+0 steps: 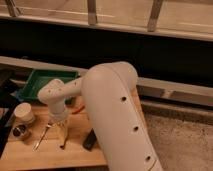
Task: Place banana in metal cup
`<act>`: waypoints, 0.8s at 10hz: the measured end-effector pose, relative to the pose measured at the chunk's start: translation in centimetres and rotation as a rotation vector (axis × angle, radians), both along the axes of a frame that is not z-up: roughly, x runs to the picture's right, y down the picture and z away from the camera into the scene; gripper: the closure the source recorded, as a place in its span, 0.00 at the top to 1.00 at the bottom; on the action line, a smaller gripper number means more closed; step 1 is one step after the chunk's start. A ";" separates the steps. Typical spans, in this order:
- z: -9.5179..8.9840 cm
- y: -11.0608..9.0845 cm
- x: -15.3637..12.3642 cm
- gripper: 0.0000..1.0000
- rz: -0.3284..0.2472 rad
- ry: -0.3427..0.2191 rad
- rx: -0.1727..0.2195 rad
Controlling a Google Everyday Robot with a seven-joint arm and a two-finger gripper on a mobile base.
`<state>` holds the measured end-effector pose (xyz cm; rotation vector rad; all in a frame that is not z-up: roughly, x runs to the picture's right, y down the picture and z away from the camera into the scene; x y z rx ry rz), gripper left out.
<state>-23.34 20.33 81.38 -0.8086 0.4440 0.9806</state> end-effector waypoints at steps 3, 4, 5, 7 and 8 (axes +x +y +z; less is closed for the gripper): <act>-1.4 -1.4 0.1 0.02 0.013 -0.022 0.029; -2.5 -2.7 0.0 0.02 0.023 -0.042 0.052; -3.3 -3.6 -0.1 0.02 0.029 -0.060 0.069; -5.3 -6.2 -0.6 0.02 0.040 -0.122 0.114; -6.1 -7.3 -1.7 0.02 0.037 -0.173 0.132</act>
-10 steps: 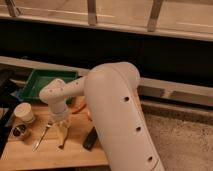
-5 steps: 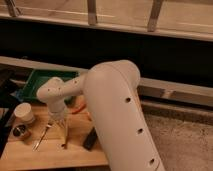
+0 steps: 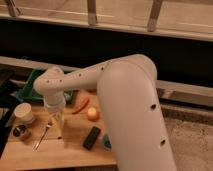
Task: Place banana in metal cup
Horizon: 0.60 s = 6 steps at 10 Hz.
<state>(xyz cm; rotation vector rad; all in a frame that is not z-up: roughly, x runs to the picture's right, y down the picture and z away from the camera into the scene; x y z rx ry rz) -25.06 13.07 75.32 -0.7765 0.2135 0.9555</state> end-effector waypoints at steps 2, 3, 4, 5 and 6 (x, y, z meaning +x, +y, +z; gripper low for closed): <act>-1.1 -1.4 -2.5 0.02 -0.011 -0.090 0.030; -1.4 -1.5 -3.7 0.02 -0.012 -0.138 0.034; -1.6 -1.6 -4.5 0.02 -0.009 -0.172 0.038; -1.9 -1.7 -5.6 0.02 -0.009 -0.212 0.042; -2.9 -1.3 -7.5 0.02 -0.019 -0.269 0.046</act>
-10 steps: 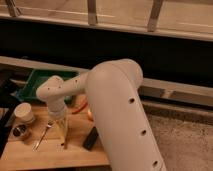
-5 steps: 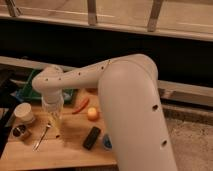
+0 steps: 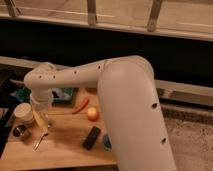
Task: Place banana in metal cup
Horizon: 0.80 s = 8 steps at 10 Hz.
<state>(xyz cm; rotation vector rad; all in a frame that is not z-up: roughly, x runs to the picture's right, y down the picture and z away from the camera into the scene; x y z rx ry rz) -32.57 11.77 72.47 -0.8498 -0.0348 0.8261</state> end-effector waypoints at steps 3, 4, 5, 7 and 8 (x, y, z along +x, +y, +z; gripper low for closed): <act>-2.8 0.9 -3.6 0.02 -0.040 -0.102 0.023; -3.5 1.2 -4.3 0.02 -0.050 -0.120 0.025; -3.2 1.0 -4.0 0.02 -0.050 -0.113 0.029; -3.3 1.1 -4.1 0.02 -0.051 -0.115 0.028; -3.3 1.1 -4.1 0.02 -0.051 -0.115 0.028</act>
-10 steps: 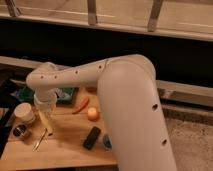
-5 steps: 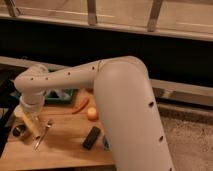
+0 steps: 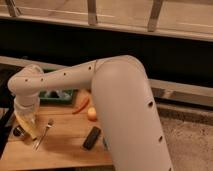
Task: Place banana in metal cup
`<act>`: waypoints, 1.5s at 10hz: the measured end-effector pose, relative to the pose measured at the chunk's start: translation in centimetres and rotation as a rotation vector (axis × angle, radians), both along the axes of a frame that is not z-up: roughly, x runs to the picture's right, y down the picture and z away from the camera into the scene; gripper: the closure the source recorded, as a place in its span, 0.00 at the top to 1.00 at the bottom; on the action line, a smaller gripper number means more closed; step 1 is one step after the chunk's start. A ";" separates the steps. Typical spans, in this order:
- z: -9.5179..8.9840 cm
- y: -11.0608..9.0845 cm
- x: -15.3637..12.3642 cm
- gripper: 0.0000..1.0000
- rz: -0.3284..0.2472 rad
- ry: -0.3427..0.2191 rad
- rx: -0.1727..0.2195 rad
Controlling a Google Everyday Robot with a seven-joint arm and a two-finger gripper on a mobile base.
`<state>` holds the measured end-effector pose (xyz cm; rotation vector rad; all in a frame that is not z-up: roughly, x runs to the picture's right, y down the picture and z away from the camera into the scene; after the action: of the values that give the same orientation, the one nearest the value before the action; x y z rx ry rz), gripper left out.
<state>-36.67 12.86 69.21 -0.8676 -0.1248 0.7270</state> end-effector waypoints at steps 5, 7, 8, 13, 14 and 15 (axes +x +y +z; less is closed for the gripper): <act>1.1 0.2 -1.0 0.02 -0.031 -0.021 -0.016; 1.2 0.5 -2.6 0.02 -0.052 -0.052 -0.023; 1.4 0.6 -3.2 0.02 -0.059 -0.070 -0.029; 0.3 2.2 -7.9 0.02 -0.124 -0.190 -0.052; 0.4 2.4 -8.5 0.04 -0.138 -0.208 -0.059; 0.7 2.4 -9.0 0.11 -0.146 -0.216 -0.066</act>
<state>-45.63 15.30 69.92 -1.0068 -0.2286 0.5015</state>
